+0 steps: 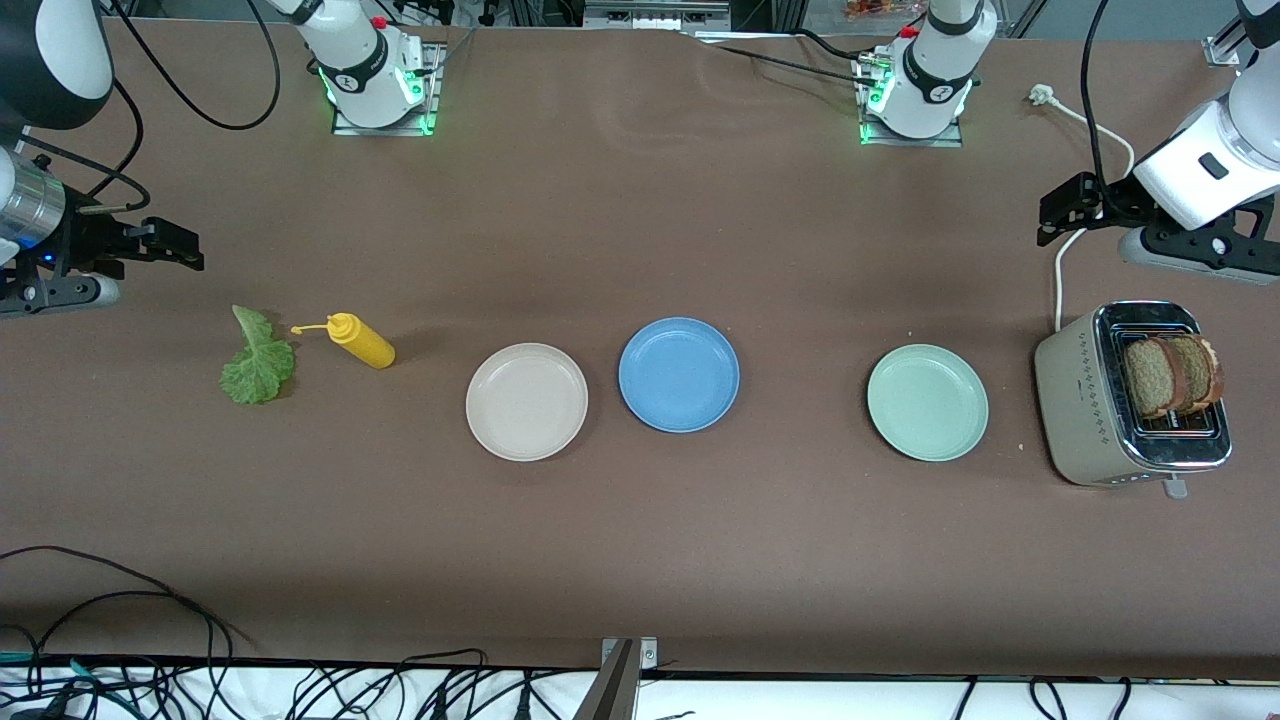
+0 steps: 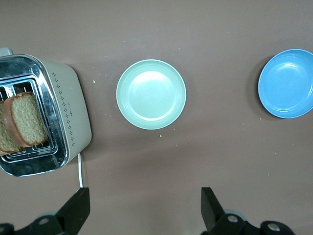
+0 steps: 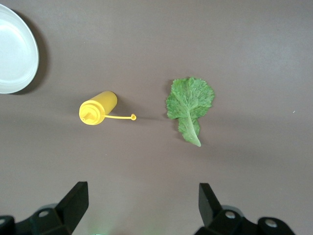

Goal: Make sandwich in blue plate with both arms

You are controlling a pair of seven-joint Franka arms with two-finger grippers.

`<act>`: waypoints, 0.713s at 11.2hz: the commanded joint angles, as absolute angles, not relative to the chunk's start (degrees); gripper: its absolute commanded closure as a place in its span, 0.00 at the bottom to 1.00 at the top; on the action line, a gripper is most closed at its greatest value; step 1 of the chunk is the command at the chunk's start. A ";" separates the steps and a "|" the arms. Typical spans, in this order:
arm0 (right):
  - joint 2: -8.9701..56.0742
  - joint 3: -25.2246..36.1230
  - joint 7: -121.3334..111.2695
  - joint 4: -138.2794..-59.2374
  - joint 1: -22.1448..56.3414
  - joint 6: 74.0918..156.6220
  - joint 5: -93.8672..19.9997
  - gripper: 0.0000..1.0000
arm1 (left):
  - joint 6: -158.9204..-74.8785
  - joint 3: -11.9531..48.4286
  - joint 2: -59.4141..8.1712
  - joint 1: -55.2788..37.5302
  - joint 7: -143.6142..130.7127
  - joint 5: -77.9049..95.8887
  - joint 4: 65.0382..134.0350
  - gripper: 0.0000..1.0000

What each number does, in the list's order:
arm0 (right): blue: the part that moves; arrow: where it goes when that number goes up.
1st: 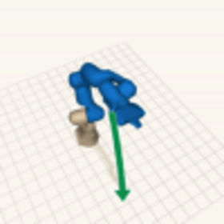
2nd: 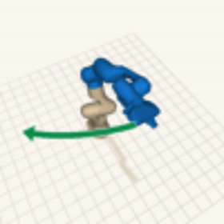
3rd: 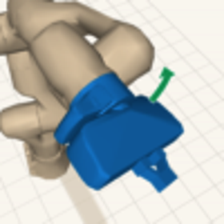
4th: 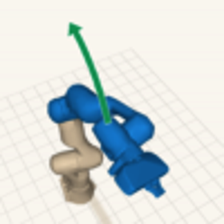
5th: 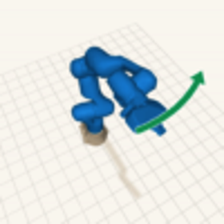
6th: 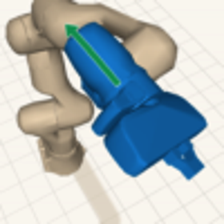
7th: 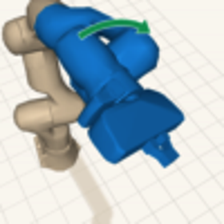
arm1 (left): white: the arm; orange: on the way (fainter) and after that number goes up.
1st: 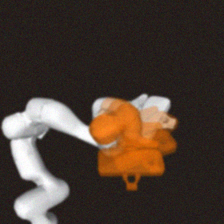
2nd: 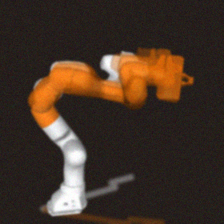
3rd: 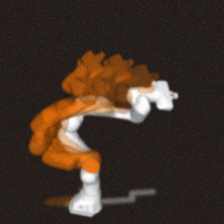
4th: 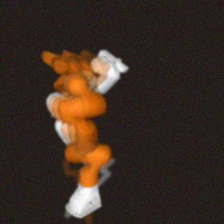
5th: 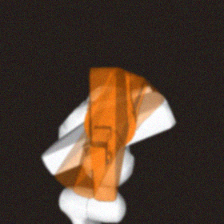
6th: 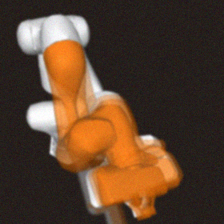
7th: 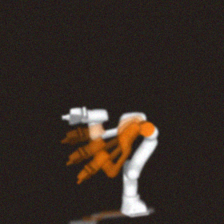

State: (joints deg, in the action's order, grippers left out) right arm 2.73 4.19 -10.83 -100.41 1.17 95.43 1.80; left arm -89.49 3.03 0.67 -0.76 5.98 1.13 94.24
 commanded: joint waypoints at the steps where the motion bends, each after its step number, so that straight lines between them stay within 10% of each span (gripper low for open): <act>1: 1.23 3.87 -9.93 -101.51 1.05 94.92 0.97 0.00 | -88.51 2.29 -1.83 0.08 6.15 1.85 90.28 0.00; 8: 0.70 2.64 -8.00 -102.56 1.05 95.01 0.97 0.00 | -89.73 2.20 -16.67 11.50 13.71 1.67 79.74 0.00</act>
State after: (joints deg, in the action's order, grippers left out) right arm 2.53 3.47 -9.84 -100.71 1.16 95.24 1.77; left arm -90.24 1.83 -9.29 8.10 10.96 1.12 87.72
